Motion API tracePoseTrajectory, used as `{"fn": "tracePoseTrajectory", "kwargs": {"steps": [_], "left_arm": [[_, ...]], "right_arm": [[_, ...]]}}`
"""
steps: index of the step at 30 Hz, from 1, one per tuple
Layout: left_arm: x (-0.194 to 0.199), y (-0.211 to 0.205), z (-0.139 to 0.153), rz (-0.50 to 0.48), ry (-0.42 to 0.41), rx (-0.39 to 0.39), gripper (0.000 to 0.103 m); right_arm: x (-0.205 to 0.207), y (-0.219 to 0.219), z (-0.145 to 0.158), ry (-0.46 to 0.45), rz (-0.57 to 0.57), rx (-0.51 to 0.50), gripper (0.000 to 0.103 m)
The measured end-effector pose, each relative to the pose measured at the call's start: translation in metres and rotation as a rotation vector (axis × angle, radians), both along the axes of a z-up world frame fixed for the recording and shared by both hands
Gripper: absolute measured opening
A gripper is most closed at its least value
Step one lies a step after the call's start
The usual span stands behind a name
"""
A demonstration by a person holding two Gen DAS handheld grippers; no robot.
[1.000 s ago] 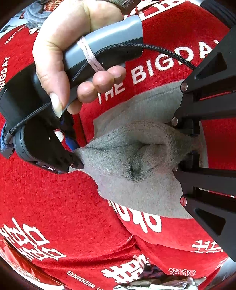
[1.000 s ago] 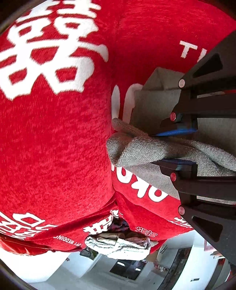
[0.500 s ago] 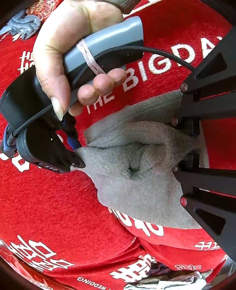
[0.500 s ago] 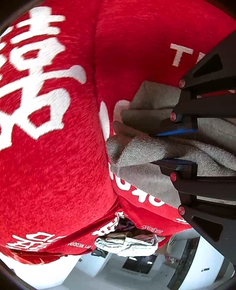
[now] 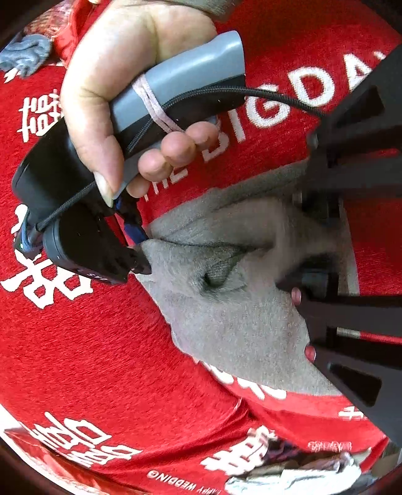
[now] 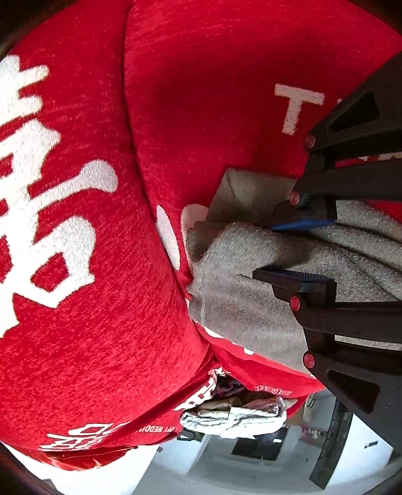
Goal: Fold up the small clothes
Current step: 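Lay the folded sweater down and open both grippers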
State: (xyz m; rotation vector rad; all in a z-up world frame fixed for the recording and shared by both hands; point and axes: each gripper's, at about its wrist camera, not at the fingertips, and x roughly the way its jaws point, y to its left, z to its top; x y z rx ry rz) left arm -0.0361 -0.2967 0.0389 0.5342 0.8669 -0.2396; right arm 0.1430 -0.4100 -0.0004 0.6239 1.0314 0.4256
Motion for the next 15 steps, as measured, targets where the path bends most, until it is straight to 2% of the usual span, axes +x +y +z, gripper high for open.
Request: {"fn": "tracePoseTrajectory", "kwargs": {"steps": [2,6,9,12,15], "left_arm": [[0.001,0.006,0.004,0.003,0.020,-0.042,0.054],[-0.001,0.024,0.016,-0.012,0.063,-0.144,0.055],[-0.008,0.045,0.032,-0.068,0.117,-0.291,0.055],[-0.010,0.068,0.048,-0.116,0.146,-0.432,0.055],[0.002,0.088,0.056,-0.073,0.149,-0.504,0.055]], "right_arm": [[-0.003,-0.004,0.005,0.007,-0.025,-0.036,0.049],[-0.017,-0.011,0.028,-0.034,-0.068,-0.096,0.051],[-0.031,0.001,0.060,-0.120,-0.043,-0.135,0.051],[-0.038,0.022,0.080,-0.167,0.041,-0.105,0.051],[-0.035,0.045,0.077,-0.138,0.123,-0.039,0.051]]}}
